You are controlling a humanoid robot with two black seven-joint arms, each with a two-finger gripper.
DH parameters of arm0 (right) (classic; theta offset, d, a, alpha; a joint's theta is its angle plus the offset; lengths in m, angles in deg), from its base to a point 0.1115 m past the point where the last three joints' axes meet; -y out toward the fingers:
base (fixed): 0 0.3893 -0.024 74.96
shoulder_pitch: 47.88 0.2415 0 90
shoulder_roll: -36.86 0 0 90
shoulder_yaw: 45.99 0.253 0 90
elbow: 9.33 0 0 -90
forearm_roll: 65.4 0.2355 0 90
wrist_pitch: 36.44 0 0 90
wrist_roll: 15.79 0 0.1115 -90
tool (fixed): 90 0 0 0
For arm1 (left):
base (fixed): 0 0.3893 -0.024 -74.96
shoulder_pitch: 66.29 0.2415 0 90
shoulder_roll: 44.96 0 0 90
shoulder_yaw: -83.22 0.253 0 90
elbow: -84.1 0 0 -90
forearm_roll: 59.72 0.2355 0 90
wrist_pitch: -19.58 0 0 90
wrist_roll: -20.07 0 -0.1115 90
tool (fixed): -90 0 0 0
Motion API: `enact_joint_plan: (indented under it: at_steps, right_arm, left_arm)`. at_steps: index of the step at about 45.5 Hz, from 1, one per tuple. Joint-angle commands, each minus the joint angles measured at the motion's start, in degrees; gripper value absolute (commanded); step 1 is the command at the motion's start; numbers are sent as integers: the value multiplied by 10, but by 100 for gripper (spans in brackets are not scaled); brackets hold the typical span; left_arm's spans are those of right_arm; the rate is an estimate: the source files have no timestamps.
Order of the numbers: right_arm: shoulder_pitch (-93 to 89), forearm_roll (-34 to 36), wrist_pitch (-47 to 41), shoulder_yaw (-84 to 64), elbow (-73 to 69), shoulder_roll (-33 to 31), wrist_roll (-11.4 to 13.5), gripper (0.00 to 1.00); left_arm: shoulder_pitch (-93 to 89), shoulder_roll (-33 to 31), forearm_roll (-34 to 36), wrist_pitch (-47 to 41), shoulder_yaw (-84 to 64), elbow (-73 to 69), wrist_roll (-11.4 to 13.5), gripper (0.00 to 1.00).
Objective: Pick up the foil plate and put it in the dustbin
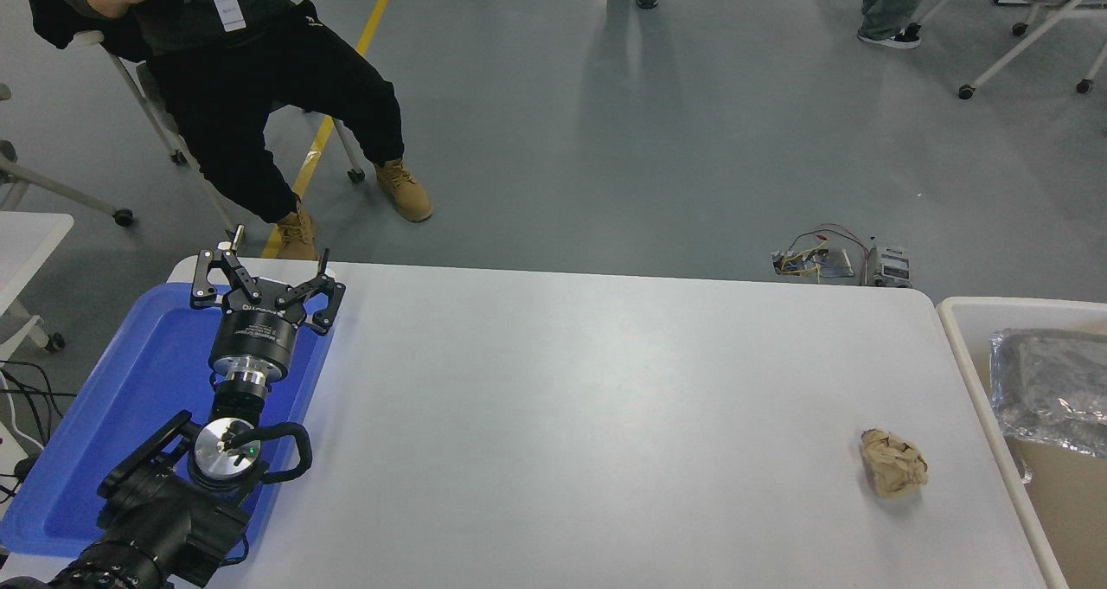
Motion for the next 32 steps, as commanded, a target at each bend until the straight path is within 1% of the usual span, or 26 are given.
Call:
enact_joint_plan:
  at_steps: [1,3,5,7,10,14,18,25,26,32]
  right_arm:
    - [-3,1,2,2,0,1,0,0]
    - [-3,1,2,2,0,1,0,0]
    - [-3,1,2,2,0,1,0,16]
    - [-3,2,2,2,0,1,-1,29]
    - [-3,2,2,2,-1,1,-1,38]
    - [-3,2,4,2,-1,5,-1,57]
    - [-3,5,4,2,-1,6,-1,69]
    - [2,17,6,1,-3,12,-1,96]
    - [4,17,6,1,-4,12,-1,98]
    - [18,18,4,1,-8,12,-1,99]
  left_arm:
    - [0,0,0,0,0,0,0,100]
    - [0,0,0,0,0,0,0,100]
    - [0,0,0,0,0,0,0,100]
    - [0,0,0,0,0,0,0,100]
    - [0,0,0,0,0,0,0,100]
    - [0,0,0,0,0,0,0,100]
    - [0,-1,0,0,0,0,0,100]
    - [0,0,0,0,0,0,0,100]
    - [0,0,0,0,0,0,0,100]
    - [0,0,0,0,0,0,0,100]
